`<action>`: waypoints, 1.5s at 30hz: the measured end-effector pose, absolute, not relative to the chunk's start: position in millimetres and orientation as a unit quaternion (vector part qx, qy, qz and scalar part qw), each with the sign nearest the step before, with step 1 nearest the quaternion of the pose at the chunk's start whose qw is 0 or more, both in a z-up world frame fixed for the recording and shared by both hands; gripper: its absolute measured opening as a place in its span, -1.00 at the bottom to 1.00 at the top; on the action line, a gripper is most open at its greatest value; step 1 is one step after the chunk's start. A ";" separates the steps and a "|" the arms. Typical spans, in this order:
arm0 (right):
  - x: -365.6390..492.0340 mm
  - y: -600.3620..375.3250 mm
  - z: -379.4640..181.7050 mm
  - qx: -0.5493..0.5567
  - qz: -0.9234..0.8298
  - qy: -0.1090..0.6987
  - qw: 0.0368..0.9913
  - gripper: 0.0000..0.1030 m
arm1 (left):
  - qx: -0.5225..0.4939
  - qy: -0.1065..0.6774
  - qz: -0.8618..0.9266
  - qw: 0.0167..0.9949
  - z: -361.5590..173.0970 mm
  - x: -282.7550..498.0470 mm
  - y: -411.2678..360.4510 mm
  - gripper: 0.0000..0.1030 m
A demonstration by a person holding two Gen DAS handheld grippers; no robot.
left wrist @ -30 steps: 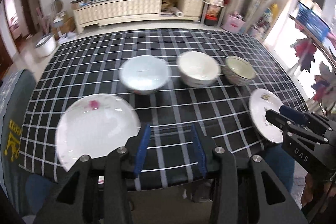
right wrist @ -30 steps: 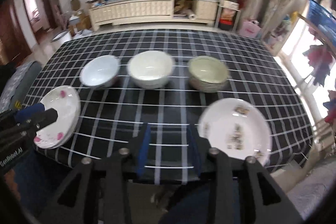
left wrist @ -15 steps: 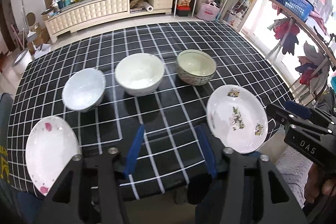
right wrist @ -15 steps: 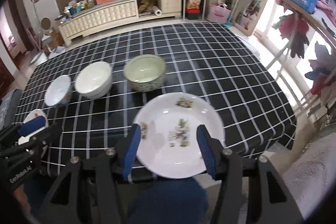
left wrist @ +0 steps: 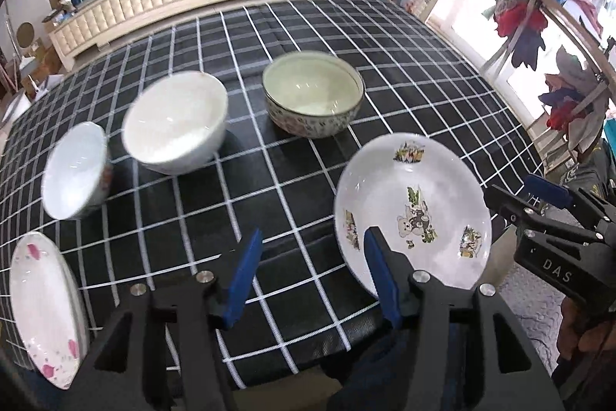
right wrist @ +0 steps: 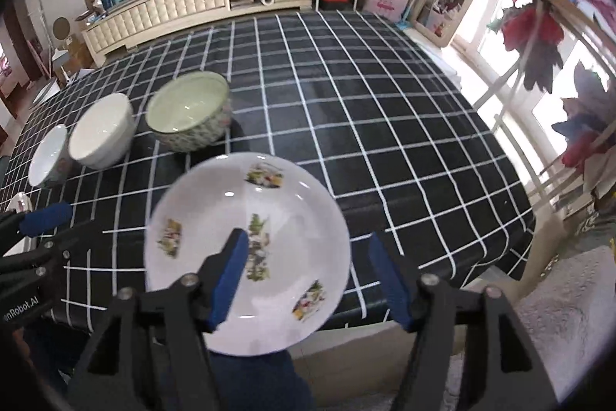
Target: Organize plates and bowls
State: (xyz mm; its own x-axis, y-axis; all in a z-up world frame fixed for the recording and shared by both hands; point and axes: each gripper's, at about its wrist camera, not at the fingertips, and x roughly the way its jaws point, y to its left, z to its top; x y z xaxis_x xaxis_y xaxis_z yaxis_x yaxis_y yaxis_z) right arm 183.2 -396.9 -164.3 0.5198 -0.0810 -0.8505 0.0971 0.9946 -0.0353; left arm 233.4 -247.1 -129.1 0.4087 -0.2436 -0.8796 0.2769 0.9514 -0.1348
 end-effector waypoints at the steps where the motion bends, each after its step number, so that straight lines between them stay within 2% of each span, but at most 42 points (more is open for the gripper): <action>1: 185.2 -400.4 -168.2 0.013 -0.052 0.491 0.870 0.43 | 0.016 0.526 -0.154 0.836 -135.5 237.1 -250.2 0.02; 5: 193.1 -413.9 -187.9 0.021 -0.059 0.508 0.859 0.51 | 0.018 0.543 -0.149 0.826 -157.6 250.4 -258.5 0.02; 16: 207.5 -428.6 -219.9 0.056 -0.046 0.538 0.840 0.50 | 0.026 0.571 -0.165 0.804 -196.7 268.6 -278.8 0.02; 18: 208.1 -429.6 -222.2 0.062 -0.040 0.540 0.838 0.36 | 0.026 0.577 -0.171 0.799 -201.2 269.3 -281.3 0.01; 19: 208.3 -429.7 -224.2 0.062 -0.037 0.543 0.836 0.31 | 0.025 0.578 -0.174 0.797 -203.0 269.0 -282.3 -0.12; 21: 208.0 -429.6 -227.8 0.065 -0.037 0.550 0.832 0.12 | 0.023 0.578 -0.185 0.795 -204.6 268.3 -284.5 -0.24; 25: 202.4 -428.5 -227.8 0.075 -0.033 0.548 0.833 -0.10 | 0.031 0.573 -0.204 0.793 -201.7 264.3 -291.3 -0.59; 27: 200.6 -425.4 -226.7 0.077 -0.024 0.548 0.833 -0.27 | 0.032 0.573 -0.202 0.793 -201.6 264.8 -291.1 -0.59; 37: 184.6 -417.7 -220.9 0.073 -0.042 0.533 0.842 -0.36 | 0.031 0.574 -0.200 0.793 -198.1 259.7 -292.2 -0.60; 45: 177.4 -395.3 -189.3 0.072 -0.031 0.508 0.858 -0.42 | 0.021 0.546 -0.196 0.814 -168.2 248.6 -265.9 -0.60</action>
State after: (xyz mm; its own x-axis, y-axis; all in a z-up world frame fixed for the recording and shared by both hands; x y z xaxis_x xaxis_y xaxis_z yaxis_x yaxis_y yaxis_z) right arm 177.4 -395.3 -189.3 0.4814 0.0202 -0.8763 0.1255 0.9879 0.0917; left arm 248.6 -265.9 -168.2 0.3262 -0.2962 -0.8977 0.3422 0.9222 -0.1800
